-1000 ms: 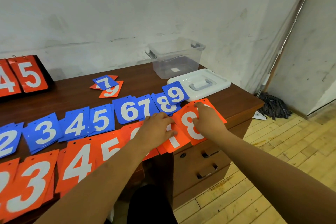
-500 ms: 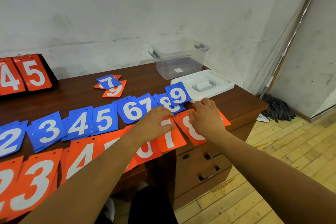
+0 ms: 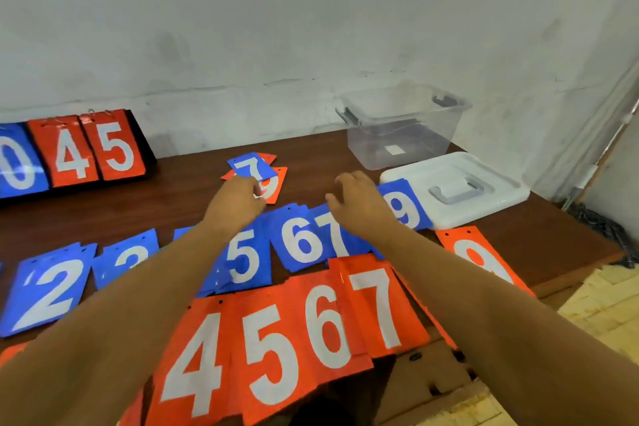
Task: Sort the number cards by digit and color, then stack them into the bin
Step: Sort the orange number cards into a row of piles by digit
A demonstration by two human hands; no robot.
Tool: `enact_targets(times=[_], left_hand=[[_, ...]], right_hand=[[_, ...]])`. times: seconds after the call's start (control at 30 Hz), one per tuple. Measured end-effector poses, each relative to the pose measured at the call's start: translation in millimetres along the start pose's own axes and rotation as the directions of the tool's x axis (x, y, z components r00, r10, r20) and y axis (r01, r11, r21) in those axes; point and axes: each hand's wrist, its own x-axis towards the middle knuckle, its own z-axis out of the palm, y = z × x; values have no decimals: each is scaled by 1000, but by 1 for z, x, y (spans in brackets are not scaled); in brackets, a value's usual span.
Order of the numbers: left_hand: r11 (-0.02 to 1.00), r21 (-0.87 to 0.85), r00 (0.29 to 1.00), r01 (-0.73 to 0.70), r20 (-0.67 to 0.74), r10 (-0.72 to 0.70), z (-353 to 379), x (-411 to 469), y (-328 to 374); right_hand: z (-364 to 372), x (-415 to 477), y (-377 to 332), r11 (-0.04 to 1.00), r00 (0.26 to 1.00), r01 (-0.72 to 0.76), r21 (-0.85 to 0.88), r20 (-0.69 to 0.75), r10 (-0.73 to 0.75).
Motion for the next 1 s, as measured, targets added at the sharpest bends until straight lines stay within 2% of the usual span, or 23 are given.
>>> enact_targets(times=[0.1, 0.23, 0.37, 0.53, 0.6, 0.7, 0.77, 0.83, 0.9, 1.0], left_hand=[[991, -26, 991, 135, 8, -134, 16, 38, -14], [955, 55, 954, 290, 69, -293, 36, 72, -24], [960, 38, 946, 276, 165, -278, 32, 87, -33], [930, 128, 904, 346, 221, -366, 19, 86, -55], [926, 73, 902, 371, 209, -378, 13, 86, -64], [930, -39, 919, 365, 178, -353, 6, 82, -77], [921, -72, 914, 382, 175, -365, 3, 79, -84], [924, -51, 913, 379, 187, -363, 0, 78, -88], [929, -52, 915, 367, 201, -350, -2, 77, -89], [910, -175, 922, 376, 169, -348, -5, 75, -88]], right_hand=[[19, 31, -14, 1000, 998, 11, -6, 57, -11], [44, 66, -19, 998, 996, 45, -34, 76, -42], [66, 104, -21, 1000, 994, 14, -27, 113, -11], [96, 157, -43, 998, 989, -57, 35, 140, 51], [115, 173, -60, 998, 981, -63, 17, 185, 58], [139, 187, -83, 989, 975, -66, -130, 203, 92], [151, 195, -91, 980, 963, -132, -152, 213, 163], [153, 202, -97, 965, 928, -243, -94, 267, 260], [147, 207, -98, 957, 899, -280, -74, 330, 288], [135, 206, -88, 956, 928, -280, 91, 282, 245]])
